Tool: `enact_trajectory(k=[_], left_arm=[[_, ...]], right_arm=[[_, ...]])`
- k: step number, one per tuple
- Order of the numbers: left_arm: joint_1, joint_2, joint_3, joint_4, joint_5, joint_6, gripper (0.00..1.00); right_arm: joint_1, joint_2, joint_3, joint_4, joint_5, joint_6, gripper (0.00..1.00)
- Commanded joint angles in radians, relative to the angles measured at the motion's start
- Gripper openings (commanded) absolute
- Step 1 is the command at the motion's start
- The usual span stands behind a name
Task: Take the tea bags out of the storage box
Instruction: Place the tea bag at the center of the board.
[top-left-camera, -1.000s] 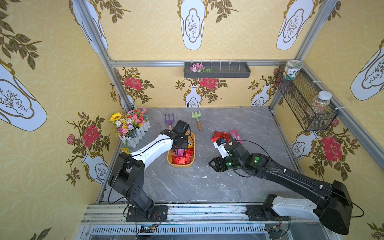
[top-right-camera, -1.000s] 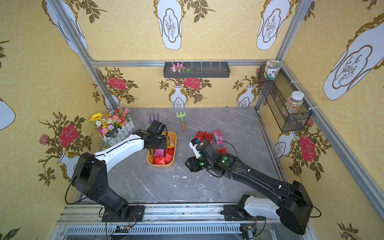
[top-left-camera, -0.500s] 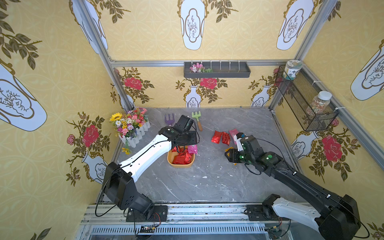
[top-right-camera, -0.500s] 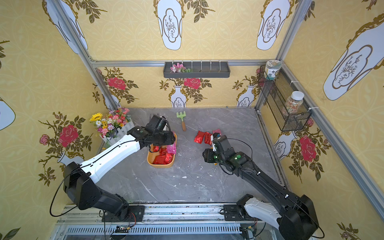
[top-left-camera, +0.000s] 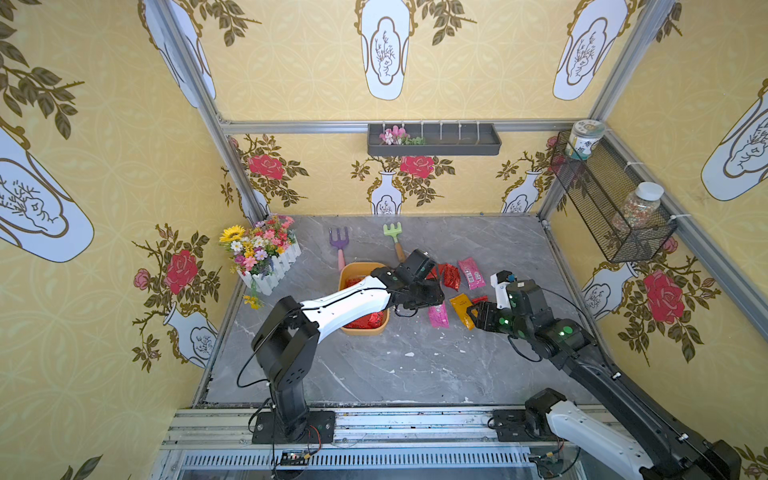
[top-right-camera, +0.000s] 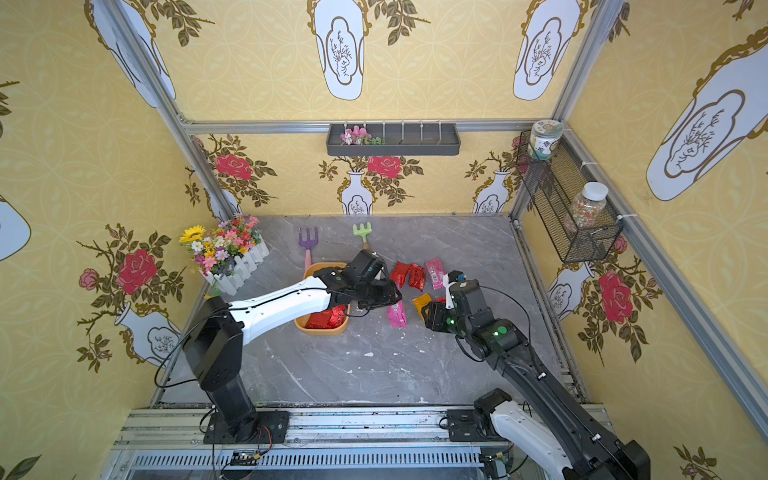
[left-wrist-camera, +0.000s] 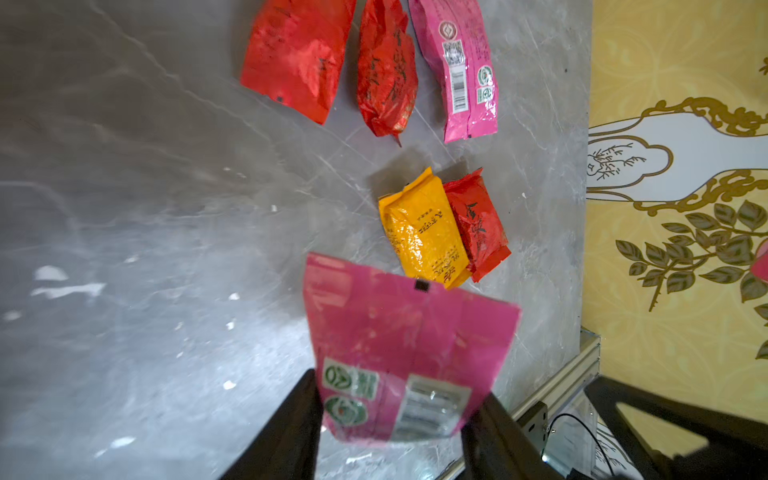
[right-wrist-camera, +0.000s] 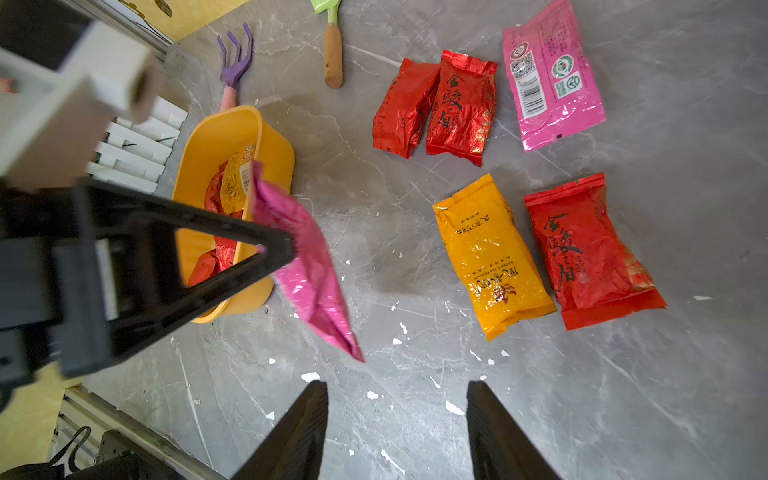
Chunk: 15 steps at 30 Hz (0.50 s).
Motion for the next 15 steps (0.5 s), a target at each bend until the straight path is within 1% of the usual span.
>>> enact_trajectory(k=[1,9,15], left_arm=[[0.001,0.076,0.025,0.075,0.029,-0.038,0.56],[0.004,0.192,0.076,0.087,0.047,-0.055,0.57],[0.014,0.215,0.084,0.077,0.037,-0.061,0.59]], right_arm=[[0.000,-0.027,-0.004,-0.027,-0.008,0.015,0.58],[-0.003,-0.049,-0.006,-0.044,-0.008,0.015,0.58],[-0.004,-0.036,-0.006,-0.035,-0.016,0.016,0.58]])
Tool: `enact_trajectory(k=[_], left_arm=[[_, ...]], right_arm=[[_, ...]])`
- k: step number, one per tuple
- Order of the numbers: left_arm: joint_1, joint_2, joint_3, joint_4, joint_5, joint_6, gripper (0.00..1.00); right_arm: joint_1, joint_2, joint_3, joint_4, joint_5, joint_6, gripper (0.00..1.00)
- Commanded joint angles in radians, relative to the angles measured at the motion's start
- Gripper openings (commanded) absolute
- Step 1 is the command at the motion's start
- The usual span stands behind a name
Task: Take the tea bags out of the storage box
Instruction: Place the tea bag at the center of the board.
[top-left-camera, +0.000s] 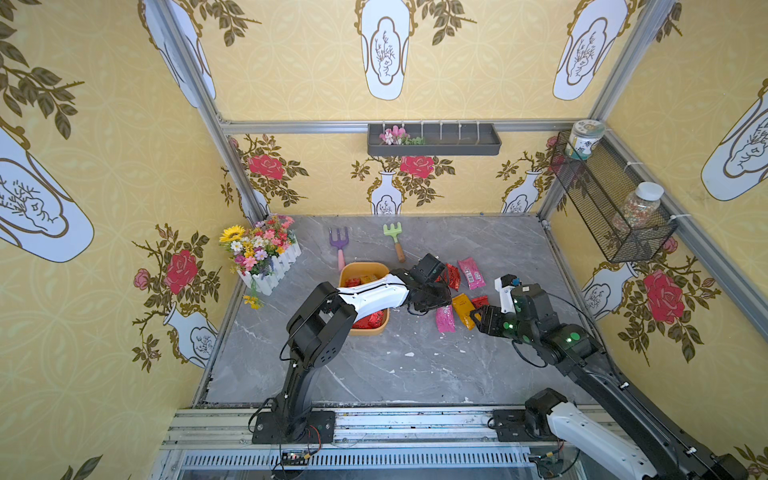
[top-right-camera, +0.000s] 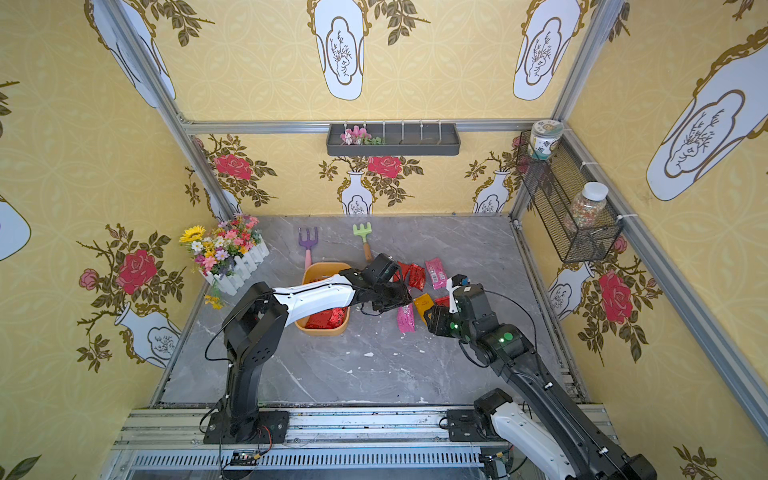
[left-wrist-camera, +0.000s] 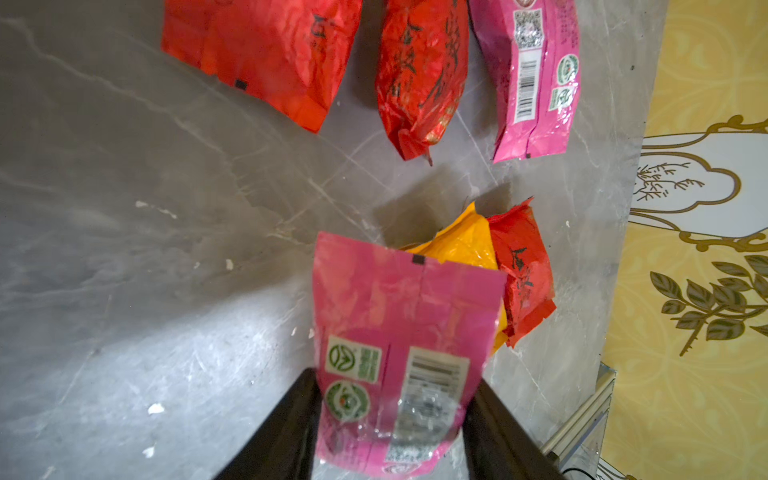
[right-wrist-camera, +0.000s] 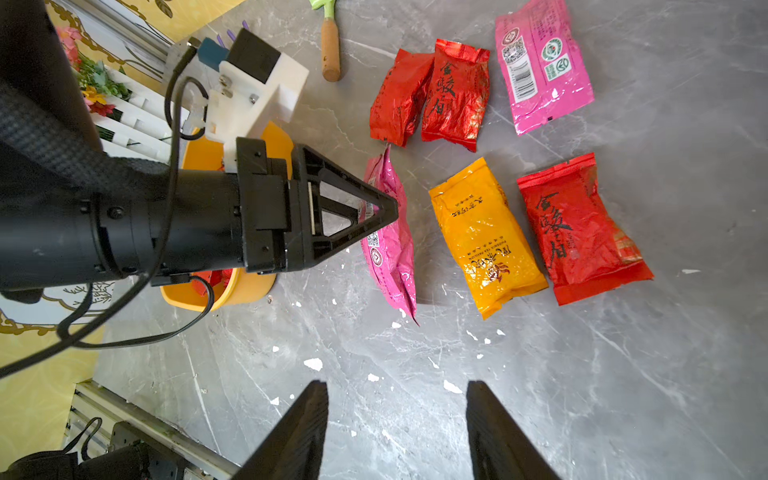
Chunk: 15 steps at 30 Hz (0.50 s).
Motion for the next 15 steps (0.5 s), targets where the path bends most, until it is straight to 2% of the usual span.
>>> enact_trajectory(k=[1,6,15], left_arm=[[0.010,0.010,-0.003,0.010,0.005,-0.006,0.60],[0.016,0.006,-0.003,0.015,0.009,-0.005,0.66],[0.017,-0.065,0.011,0.001,-0.004,0.020,0.69]], right_arm=[[-0.001,0.006,-0.001,0.011,-0.011,-0.001,0.58],[0.000,0.014,0.007,0.006,-0.012,-0.007,0.58],[-0.001,0.036,0.034,0.002,-0.021,-0.013,0.58]])
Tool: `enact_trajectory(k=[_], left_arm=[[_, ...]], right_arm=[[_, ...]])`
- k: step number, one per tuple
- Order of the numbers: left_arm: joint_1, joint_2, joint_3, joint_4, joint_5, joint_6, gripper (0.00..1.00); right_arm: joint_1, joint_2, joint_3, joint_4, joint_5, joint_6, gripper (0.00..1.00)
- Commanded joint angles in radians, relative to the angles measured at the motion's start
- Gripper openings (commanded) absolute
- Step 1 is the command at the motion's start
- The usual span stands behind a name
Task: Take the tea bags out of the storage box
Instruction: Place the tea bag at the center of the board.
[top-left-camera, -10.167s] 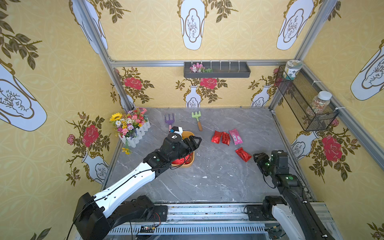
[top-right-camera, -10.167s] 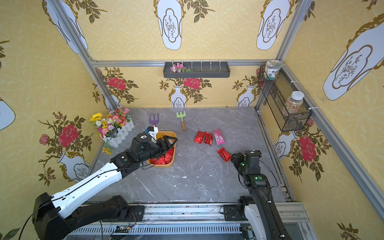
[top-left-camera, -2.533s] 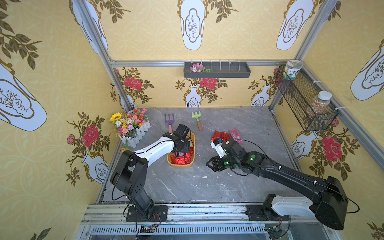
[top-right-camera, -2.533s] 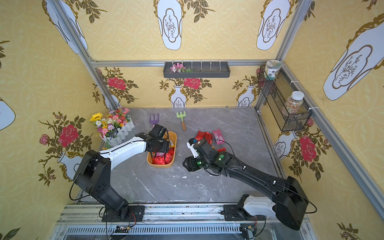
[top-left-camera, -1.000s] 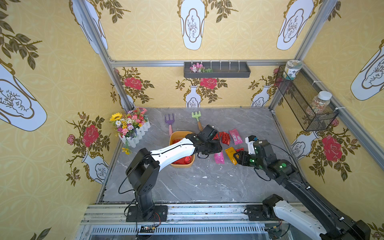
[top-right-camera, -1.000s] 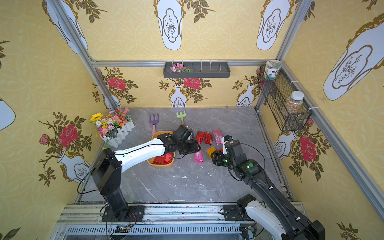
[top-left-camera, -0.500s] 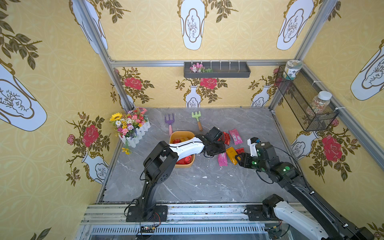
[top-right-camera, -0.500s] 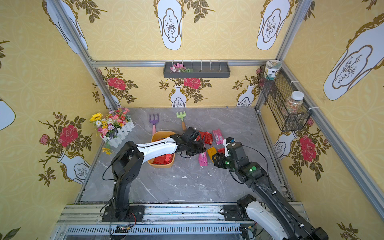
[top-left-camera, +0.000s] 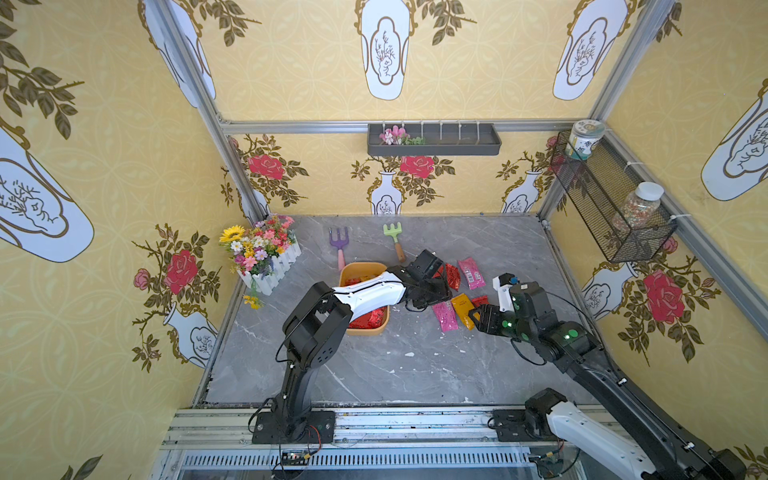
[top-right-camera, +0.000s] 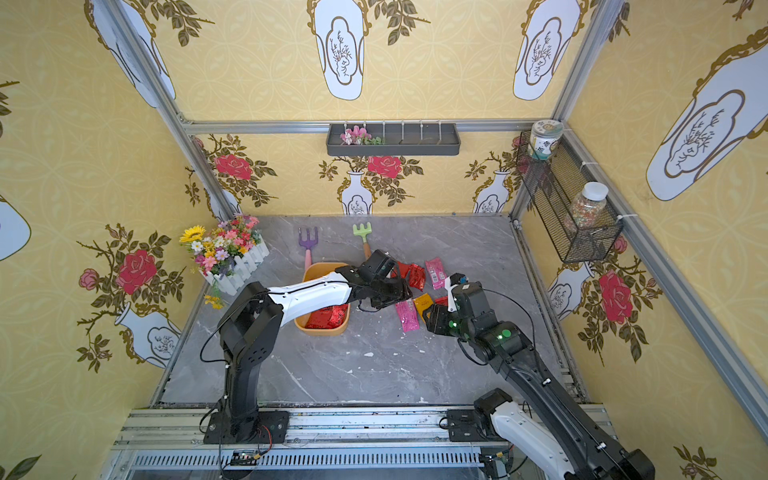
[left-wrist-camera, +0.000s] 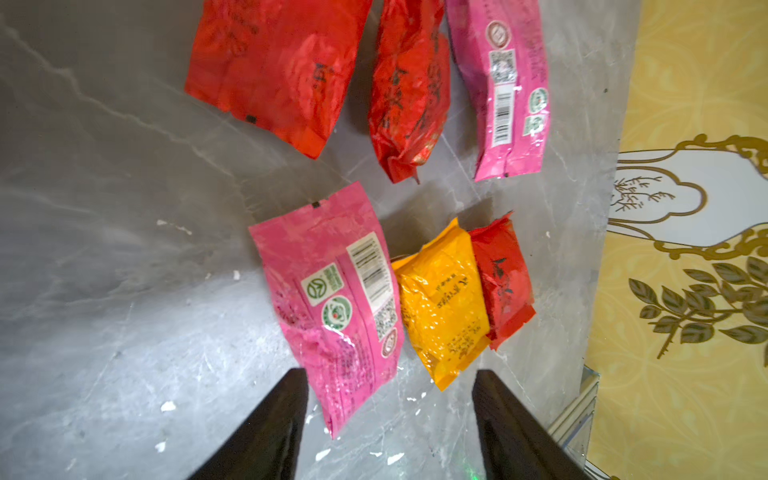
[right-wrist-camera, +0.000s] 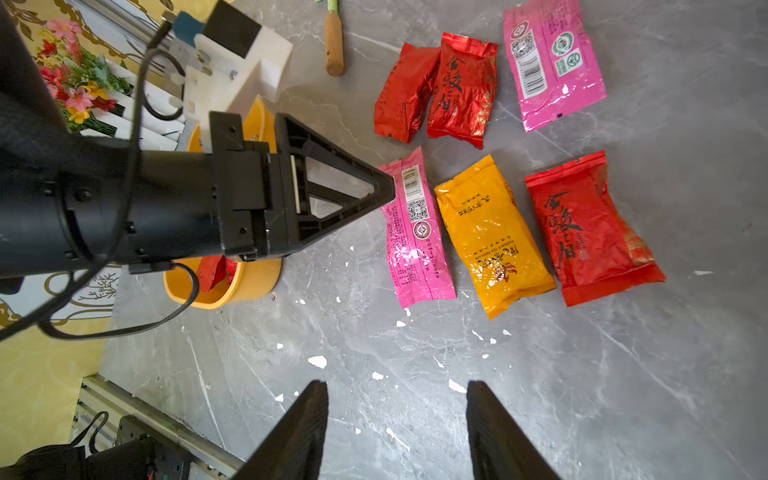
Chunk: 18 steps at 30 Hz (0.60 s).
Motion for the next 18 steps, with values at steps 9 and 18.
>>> enact_trajectory(k=[9,18], left_arm=[[0.011,-0.174,0.012,-0.111,-0.119,0.064,0.71],[0.088,-0.348,-0.067,-0.266,-0.309,0.082,0.76]], right_arm=[[0.017,0.101,0.082,0.043,-0.035,-0.024,0.57],[0.236,0.332,0.262,0.072,0.111,-0.051,0.59]])
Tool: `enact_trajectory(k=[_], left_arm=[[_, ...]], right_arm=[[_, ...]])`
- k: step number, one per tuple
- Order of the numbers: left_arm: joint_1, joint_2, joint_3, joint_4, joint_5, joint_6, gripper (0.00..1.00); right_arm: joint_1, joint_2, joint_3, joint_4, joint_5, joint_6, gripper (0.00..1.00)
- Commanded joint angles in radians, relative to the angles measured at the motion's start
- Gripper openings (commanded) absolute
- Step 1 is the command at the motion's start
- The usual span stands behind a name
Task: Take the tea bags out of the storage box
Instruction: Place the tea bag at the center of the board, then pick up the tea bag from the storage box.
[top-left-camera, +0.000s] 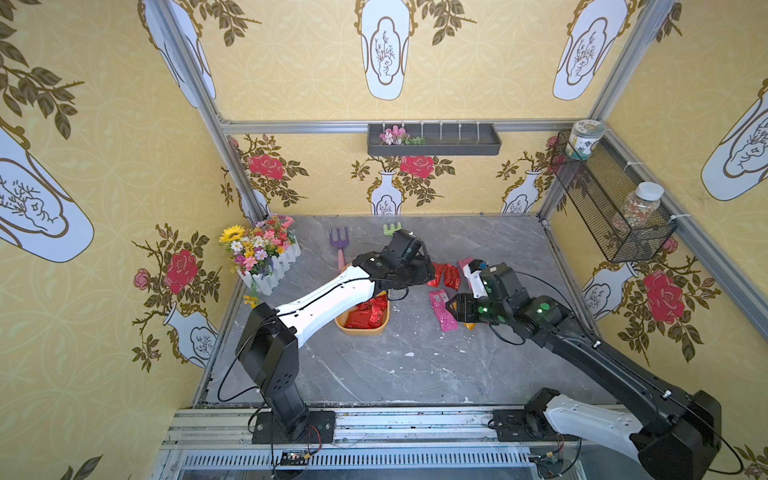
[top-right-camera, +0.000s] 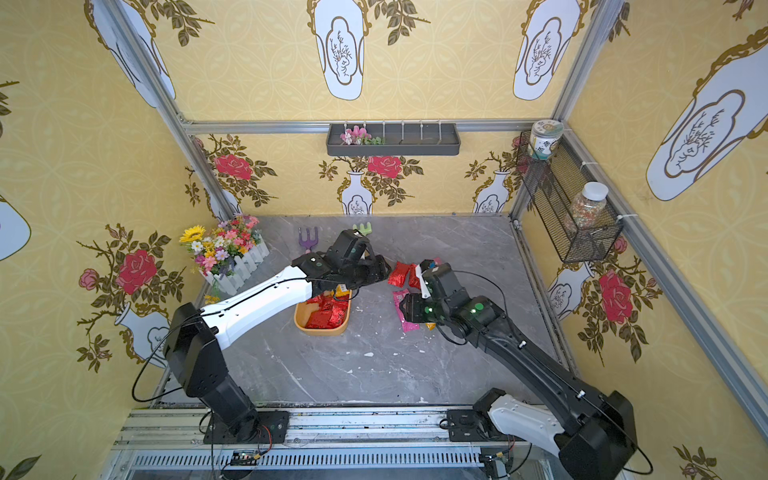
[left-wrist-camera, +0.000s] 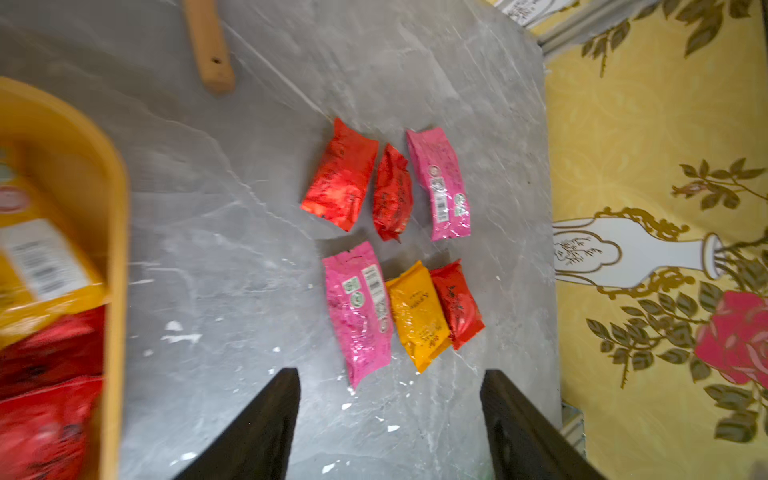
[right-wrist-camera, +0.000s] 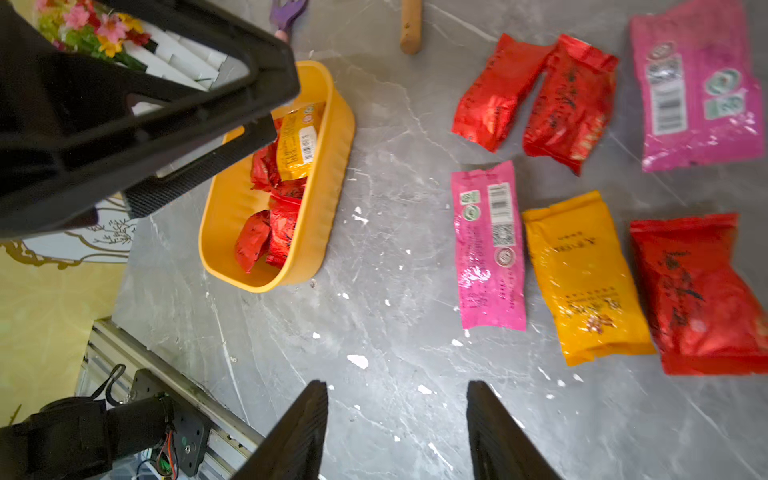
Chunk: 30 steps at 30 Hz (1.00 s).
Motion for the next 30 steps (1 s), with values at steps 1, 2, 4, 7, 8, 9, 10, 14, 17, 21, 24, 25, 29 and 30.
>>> enact_trajectory(k=[1,2,4,7,8,9,10,14,17,21,24,25,29,30], left_arm=[[0.031,-0.044,-0.042,-0.094,-0.118,0.014,0.77],[0.044,-0.061,-0.057,-0.108,-0.132,0.014,0.78],[0.068,-0.082,-0.080,-0.126,-0.158,0.014,0.79],[0.099,-0.085,-0.096,-0.149,-0.188,0.014,0.82],[0.110,-0.078,-0.094,-0.156,-0.198,0.014,0.83],[0.116,-0.069,-0.093,-0.160,-0.204,0.041,0.83],[0.124,-0.057,-0.089,-0.168,-0.210,0.044,0.84],[0.147,0.010,-0.072,-0.185,-0.234,0.050,0.87],[0.159,0.069,-0.062,-0.191,-0.246,0.050,0.89],[0.184,0.123,-0.064,-0.162,-0.230,0.041,0.90],[0.190,0.163,-0.044,-0.147,-0.215,0.036,0.90],[0.192,0.181,-0.032,-0.148,-0.216,0.035,0.90],[0.200,0.236,0.002,-0.148,-0.209,0.032,0.89],[0.201,0.248,0.010,-0.151,-0.210,0.033,0.88]], right_arm=[[0.044,0.063,0.047,0.052,0.069,-0.019,0.59],[0.050,0.081,0.057,0.063,0.069,-0.019,0.60],[0.058,0.105,0.069,0.083,0.066,-0.020,0.61],[0.062,0.133,0.087,0.097,0.065,-0.029,0.64],[0.063,0.142,0.093,0.098,0.065,-0.034,0.64],[0.063,0.148,0.097,0.097,0.066,-0.038,0.65],[0.063,0.153,0.100,0.097,0.066,-0.044,0.66],[0.063,0.149,0.095,0.094,0.071,-0.060,0.68],[0.063,0.130,0.078,0.093,0.073,-0.067,0.69],[0.062,0.087,0.047,0.090,0.071,-0.066,0.69],[0.062,0.058,0.024,0.089,0.069,-0.060,0.69],[0.062,0.048,0.017,0.087,0.069,-0.057,0.69],[0.061,0.016,-0.002,0.082,0.068,-0.051,0.69],[0.060,0.011,-0.006,0.082,0.068,-0.051,0.69]])
